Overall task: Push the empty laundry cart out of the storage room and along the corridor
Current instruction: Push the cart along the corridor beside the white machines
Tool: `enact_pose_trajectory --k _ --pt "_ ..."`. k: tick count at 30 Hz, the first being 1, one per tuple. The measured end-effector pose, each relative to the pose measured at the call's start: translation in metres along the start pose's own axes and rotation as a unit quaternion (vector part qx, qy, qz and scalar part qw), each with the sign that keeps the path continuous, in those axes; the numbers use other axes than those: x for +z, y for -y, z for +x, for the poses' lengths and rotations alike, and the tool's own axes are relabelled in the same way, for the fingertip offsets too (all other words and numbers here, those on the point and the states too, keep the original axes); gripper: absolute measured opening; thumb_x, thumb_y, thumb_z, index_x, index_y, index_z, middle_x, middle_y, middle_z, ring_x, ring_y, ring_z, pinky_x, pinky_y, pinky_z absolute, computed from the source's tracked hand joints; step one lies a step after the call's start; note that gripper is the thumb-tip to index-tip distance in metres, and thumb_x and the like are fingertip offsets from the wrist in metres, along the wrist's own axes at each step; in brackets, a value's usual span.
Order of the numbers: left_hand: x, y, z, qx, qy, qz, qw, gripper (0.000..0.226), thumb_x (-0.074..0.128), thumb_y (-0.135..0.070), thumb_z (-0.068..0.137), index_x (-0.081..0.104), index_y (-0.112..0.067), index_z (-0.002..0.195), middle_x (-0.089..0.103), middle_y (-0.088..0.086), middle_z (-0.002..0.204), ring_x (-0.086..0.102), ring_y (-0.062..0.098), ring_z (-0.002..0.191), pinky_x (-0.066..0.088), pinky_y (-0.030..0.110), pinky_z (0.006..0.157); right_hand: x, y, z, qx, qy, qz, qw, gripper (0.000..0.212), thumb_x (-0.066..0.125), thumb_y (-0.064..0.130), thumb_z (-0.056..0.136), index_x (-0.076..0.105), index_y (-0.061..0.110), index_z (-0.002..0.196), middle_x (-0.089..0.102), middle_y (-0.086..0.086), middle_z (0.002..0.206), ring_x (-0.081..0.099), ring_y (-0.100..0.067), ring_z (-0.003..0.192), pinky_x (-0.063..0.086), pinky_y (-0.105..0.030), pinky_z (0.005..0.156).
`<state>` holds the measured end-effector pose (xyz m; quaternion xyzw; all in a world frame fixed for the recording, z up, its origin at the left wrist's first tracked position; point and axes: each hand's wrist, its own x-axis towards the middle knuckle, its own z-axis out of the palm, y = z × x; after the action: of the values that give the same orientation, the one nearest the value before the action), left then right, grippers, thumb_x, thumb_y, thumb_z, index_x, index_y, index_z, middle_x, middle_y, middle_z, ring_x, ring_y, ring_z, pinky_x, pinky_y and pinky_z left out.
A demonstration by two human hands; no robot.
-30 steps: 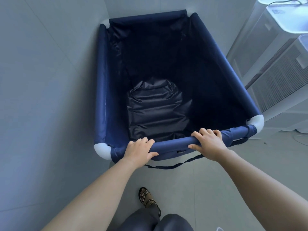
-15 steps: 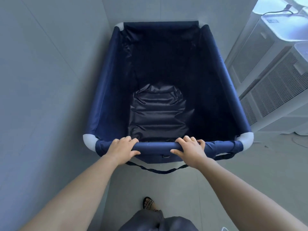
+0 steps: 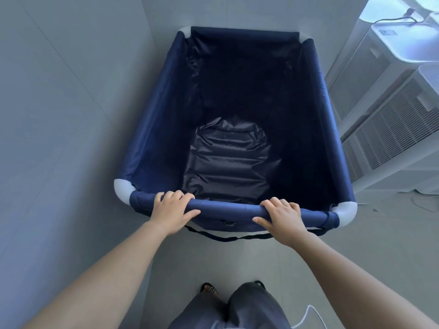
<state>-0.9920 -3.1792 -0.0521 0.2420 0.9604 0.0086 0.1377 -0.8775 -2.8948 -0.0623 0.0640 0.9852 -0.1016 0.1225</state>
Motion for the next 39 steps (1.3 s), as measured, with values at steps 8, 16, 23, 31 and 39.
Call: enact_pose_trajectory --k 8,16,23,31,39 --pt "-0.003 -0.011 0.001 -0.038 0.045 -0.018 0.998 0.044 0.040 -0.060 0.089 0.045 -0.033 0.123 0.051 -0.007 0.115 0.042 0.019 0.115 0.020 0.040 0.107 -0.002 -0.008 0.006 -0.017 0.011 -0.010 1.000 0.044 0.032 0.064 0.088 0.046 0.033 0.115 0.049 0.009 0.106 0.045 -0.015 0.099 0.026 -0.035 0.094" --pt "0.002 -0.020 -0.009 -0.063 0.074 -0.049 0.994 0.040 0.042 -0.058 0.088 0.043 -0.036 0.122 0.046 -0.010 0.113 0.039 0.017 0.113 0.017 0.040 0.107 -0.006 -0.018 0.003 -0.034 0.037 -0.026 0.998 0.046 0.030 0.066 0.088 0.045 0.032 0.116 0.048 0.009 0.109 0.044 -0.016 0.099 0.027 -0.035 0.087" --pt "0.002 -0.021 -0.008 -0.068 0.081 -0.033 0.994 0.043 0.040 -0.059 0.088 0.041 -0.035 0.123 0.045 -0.008 0.116 0.040 0.018 0.114 0.016 0.041 0.108 -0.009 -0.019 0.005 -0.046 0.048 -0.016 0.998 0.047 0.031 0.064 0.089 0.044 0.031 0.120 0.049 0.007 0.111 0.045 -0.017 0.101 0.030 -0.036 0.089" --pt "0.009 -0.025 -0.015 -0.066 0.028 -0.007 0.997 0.044 0.039 -0.057 0.089 0.040 -0.033 0.126 0.044 -0.007 0.118 0.040 0.018 0.115 0.015 0.041 0.110 -0.008 -0.020 0.005 -0.056 0.043 -0.022 0.997 0.051 0.032 0.064 0.089 0.042 0.029 0.124 0.049 0.005 0.115 0.046 -0.019 0.105 0.032 -0.038 0.091" --pt "0.004 -0.023 -0.021 -0.047 0.032 -0.030 0.998 0.044 0.040 -0.060 0.088 0.042 -0.037 0.126 0.049 -0.010 0.116 0.044 0.015 0.114 0.020 0.037 0.106 -0.011 -0.018 0.003 -0.030 0.076 -0.025 0.996 0.051 0.033 0.067 0.087 0.045 0.030 0.119 0.052 0.006 0.112 0.047 -0.017 0.104 0.030 -0.037 0.091"
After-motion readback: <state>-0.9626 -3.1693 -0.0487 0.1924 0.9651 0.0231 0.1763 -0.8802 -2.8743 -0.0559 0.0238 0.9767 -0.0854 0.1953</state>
